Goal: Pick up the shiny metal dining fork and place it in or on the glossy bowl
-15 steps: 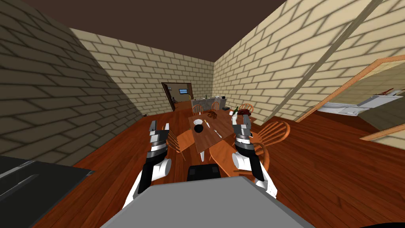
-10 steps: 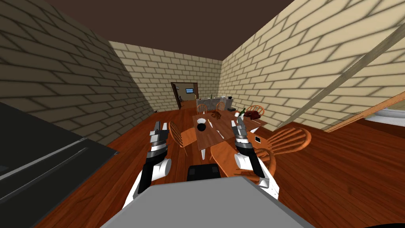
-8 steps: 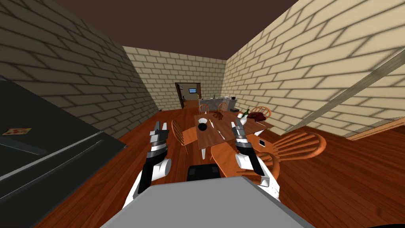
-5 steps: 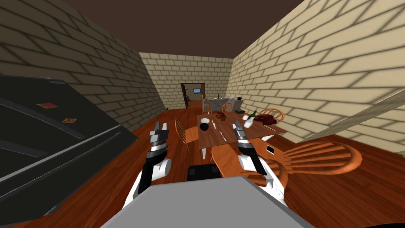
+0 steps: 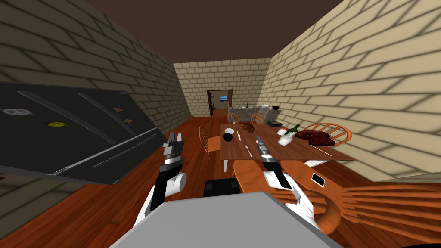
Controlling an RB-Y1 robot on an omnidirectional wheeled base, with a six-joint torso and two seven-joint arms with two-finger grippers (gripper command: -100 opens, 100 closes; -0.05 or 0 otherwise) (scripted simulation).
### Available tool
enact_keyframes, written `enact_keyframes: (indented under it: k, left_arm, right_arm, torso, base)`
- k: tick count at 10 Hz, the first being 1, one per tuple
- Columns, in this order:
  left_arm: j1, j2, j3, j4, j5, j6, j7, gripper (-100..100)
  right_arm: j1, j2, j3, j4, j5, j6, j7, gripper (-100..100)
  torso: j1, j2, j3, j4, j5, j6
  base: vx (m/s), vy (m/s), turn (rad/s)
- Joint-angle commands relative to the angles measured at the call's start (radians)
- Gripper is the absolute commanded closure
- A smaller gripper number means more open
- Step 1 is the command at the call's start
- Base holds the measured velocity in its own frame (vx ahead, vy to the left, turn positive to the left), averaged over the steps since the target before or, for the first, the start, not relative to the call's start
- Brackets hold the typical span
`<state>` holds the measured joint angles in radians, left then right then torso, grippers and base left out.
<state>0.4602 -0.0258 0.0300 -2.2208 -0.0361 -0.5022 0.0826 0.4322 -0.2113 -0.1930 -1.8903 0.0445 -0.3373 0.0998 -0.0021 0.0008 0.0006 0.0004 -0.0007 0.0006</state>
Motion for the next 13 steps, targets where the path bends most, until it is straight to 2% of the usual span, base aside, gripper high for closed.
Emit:
enact_keyframes:
  k: [1,8,13]
  left_arm:
    - [0.0,0.0,0.0,0.0,0.0,0.0,0.0,0]
    - [0.0,0.0,0.0,0.0,0.0,0.0,0.0,0]
    - [0.0,0.0,0.0,0.0,0.0,0.0,0.0,0]
  right_arm:
    - [-0.001,0.0,-0.001,0.006,0.003,0.01,0.004,-100]
    - [-0.001,0.0,-0.001,0.006,0.003,0.01,0.004,-100]
    - [0.043,-0.089,0.02,0.102,0.008,0.057,0.032,-100]
  torso:
    - [0.0,0.0,0.0,0.0,0.0,0.0]
    - [0.001,-0.003,-0.002,-0.001,0.0,0.0]
    - [0.003,-0.002,-0.001,-0.001,0.001,0.0]
  base:
    - [0.004,0.001,-0.013]
    - [0.001,0.0,-0.003]
    - [-0.018,0.025,0.13]
